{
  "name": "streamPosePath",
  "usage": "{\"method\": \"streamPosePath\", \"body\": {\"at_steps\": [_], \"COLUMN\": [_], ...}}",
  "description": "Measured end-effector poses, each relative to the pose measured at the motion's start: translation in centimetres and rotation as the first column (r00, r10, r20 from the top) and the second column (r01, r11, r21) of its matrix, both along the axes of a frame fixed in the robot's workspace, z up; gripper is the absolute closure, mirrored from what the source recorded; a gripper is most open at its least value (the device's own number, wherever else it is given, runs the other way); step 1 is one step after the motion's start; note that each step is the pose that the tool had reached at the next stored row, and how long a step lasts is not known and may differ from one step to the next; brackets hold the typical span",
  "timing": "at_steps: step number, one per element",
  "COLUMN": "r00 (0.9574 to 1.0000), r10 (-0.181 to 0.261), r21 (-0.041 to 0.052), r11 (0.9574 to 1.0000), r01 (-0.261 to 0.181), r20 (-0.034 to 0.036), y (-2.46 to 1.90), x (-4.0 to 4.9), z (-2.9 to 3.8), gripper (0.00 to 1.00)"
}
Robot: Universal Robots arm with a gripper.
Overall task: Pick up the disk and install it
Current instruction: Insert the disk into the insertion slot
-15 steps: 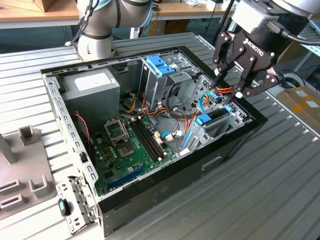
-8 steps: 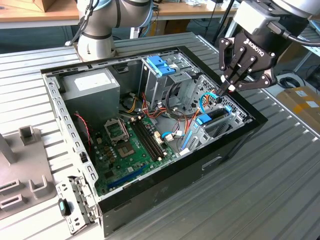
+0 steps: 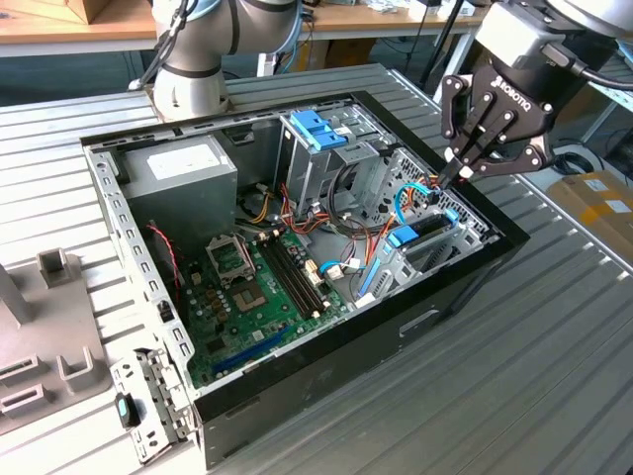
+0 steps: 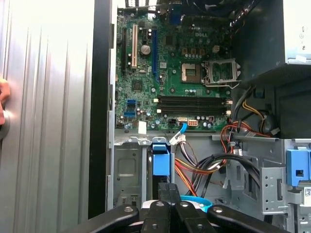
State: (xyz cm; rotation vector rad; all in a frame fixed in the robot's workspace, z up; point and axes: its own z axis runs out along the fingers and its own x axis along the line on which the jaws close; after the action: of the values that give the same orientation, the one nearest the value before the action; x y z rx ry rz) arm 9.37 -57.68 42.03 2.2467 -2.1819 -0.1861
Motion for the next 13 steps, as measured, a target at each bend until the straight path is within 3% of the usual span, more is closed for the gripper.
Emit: {"method": "streamPosePath", "body": {"at_steps": [6, 13], "r00": [1.0000, 0.9996], "r10": [0.001, 0.003], "r21": [0.0002, 0.0004], "r11": [1.0000, 1.0000], "r01": [-0.001, -0.003], "r20": [-0.0088, -0.0283], "y": [0.32, 0.99], "x": [1.27, 3.75], "z": [-0.05, -0.19], "gripper": [0.90, 0.90]}}
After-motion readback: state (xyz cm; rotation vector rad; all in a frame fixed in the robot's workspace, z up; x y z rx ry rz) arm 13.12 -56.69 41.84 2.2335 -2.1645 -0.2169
